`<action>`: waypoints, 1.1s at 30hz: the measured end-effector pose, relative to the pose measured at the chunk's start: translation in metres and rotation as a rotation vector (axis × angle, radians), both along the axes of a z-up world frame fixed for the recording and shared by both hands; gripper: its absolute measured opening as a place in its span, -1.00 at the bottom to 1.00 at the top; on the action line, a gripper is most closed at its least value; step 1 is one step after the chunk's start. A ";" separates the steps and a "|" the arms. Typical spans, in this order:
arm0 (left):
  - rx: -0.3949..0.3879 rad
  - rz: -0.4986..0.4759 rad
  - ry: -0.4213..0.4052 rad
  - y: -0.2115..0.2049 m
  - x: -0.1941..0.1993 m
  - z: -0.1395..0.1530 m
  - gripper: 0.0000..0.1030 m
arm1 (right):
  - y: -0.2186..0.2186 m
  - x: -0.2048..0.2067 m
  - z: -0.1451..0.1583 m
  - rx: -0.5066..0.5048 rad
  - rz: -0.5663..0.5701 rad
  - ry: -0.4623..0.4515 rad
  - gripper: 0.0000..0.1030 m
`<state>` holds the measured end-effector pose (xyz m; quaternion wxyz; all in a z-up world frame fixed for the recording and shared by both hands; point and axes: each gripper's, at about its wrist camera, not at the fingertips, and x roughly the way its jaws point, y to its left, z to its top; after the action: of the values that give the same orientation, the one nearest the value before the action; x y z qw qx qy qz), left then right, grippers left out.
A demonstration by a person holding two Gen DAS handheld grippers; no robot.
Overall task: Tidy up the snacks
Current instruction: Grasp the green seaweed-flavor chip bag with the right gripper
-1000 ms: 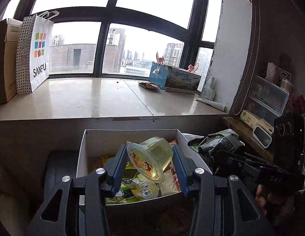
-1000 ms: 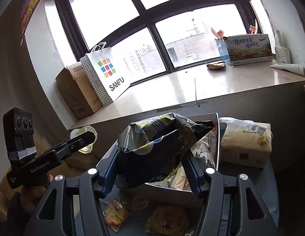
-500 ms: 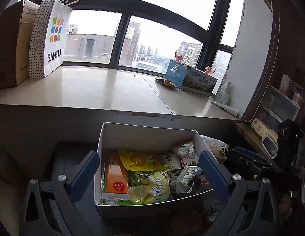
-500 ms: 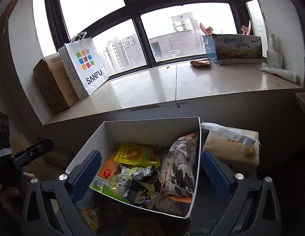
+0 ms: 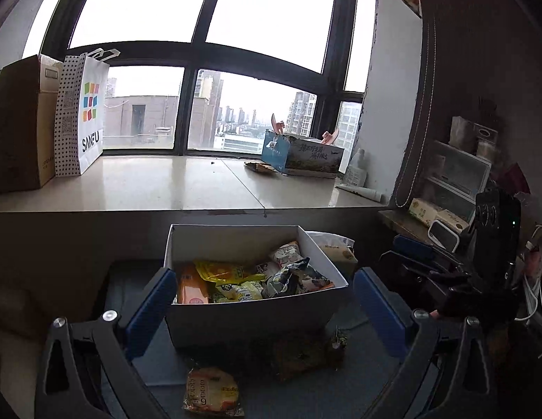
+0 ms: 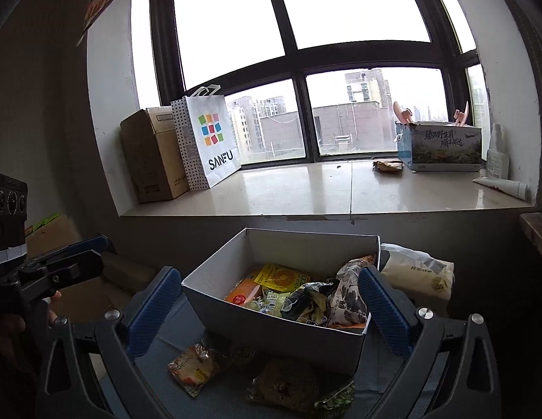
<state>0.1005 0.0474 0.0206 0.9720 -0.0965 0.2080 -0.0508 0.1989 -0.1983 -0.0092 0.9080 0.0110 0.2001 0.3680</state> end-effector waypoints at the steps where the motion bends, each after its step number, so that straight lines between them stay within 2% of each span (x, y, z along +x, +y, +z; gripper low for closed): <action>1: -0.013 -0.006 0.006 -0.002 -0.008 -0.003 1.00 | -0.005 -0.009 -0.003 -0.001 0.005 -0.005 1.00; 9: -0.021 0.021 0.073 -0.020 -0.063 -0.037 1.00 | -0.058 -0.067 -0.053 -0.003 -0.027 0.030 1.00; 12: -0.036 0.037 0.095 -0.024 -0.077 -0.050 1.00 | -0.078 -0.077 -0.078 0.020 -0.049 0.088 1.00; 14: -0.048 0.033 0.109 -0.026 -0.084 -0.057 1.00 | -0.085 -0.079 -0.091 -0.003 -0.060 0.121 1.00; 18: -0.043 0.033 0.126 -0.029 -0.089 -0.064 1.00 | -0.094 -0.072 -0.110 -0.045 -0.110 0.172 1.00; 22: -0.043 0.032 0.140 -0.030 -0.090 -0.067 1.00 | -0.097 -0.061 -0.118 -0.045 -0.145 0.214 1.00; 26: -0.028 0.021 0.148 -0.034 -0.092 -0.070 1.00 | -0.087 -0.054 -0.124 -0.077 -0.154 0.203 1.00; 29: -0.028 0.022 0.164 -0.033 -0.091 -0.074 1.00 | -0.071 -0.041 -0.131 -0.131 -0.145 0.215 1.00; 33: -0.036 0.017 0.172 -0.032 -0.091 -0.078 1.00 | -0.046 -0.016 -0.146 -0.193 -0.067 0.241 1.00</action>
<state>0.0091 0.0155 -0.0570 0.9491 -0.1199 0.2888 -0.0377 0.1826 -0.2444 -0.1548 0.8861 -0.0256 0.3416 0.3123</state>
